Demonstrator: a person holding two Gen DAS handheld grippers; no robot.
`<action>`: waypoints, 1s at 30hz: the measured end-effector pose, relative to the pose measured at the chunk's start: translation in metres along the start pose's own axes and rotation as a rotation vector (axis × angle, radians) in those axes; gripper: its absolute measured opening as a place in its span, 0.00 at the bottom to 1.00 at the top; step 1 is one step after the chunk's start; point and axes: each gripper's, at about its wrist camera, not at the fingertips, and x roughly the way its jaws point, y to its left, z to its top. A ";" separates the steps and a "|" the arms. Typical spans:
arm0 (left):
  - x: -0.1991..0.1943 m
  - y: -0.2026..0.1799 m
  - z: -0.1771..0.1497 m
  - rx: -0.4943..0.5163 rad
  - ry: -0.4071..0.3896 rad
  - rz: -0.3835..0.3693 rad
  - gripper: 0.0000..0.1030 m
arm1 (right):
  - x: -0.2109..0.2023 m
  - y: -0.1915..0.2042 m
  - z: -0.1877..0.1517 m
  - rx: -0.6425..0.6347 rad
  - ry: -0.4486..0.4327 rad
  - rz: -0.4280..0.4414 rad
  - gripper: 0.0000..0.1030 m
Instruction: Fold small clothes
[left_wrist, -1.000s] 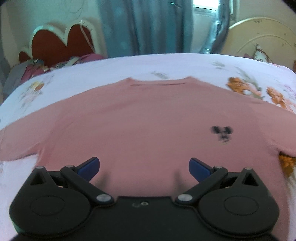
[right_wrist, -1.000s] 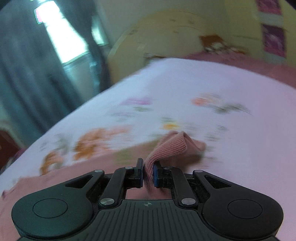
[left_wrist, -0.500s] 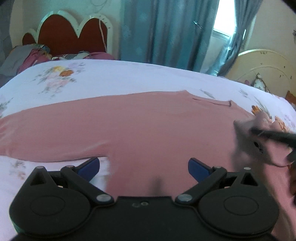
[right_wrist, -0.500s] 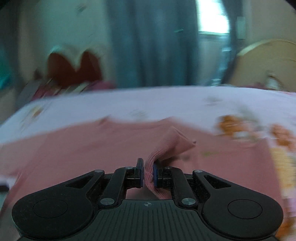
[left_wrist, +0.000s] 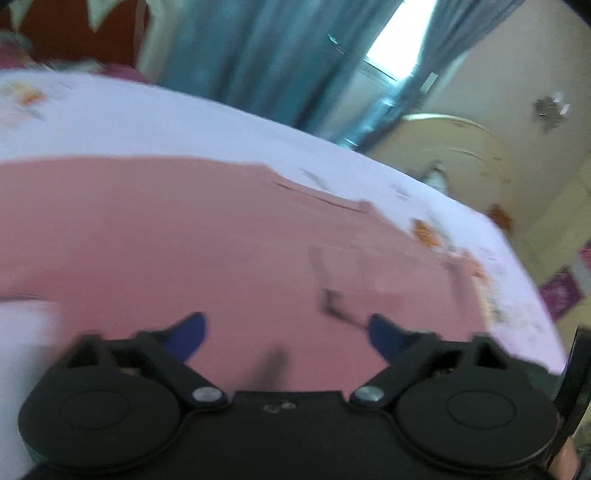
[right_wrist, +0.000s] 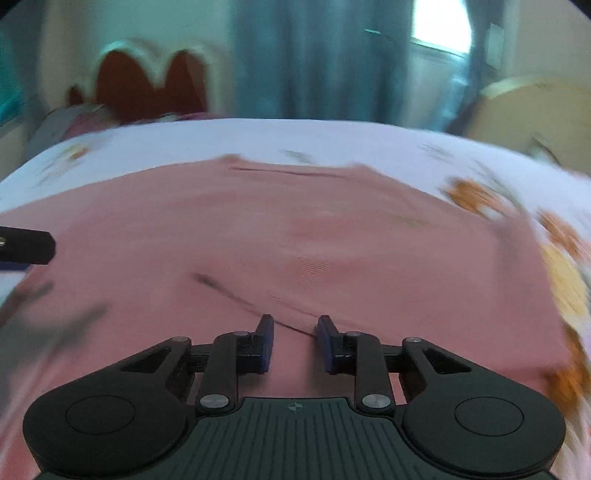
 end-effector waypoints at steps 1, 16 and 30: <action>0.018 -0.009 0.002 -0.007 0.035 -0.035 0.50 | -0.004 -0.019 -0.002 0.025 0.013 -0.015 0.25; 0.082 -0.047 0.022 0.011 -0.001 -0.044 0.06 | -0.026 -0.147 -0.019 0.273 0.029 -0.062 0.25; 0.046 0.013 0.007 0.006 -0.048 0.060 0.06 | -0.017 -0.138 -0.018 0.260 0.031 -0.089 0.25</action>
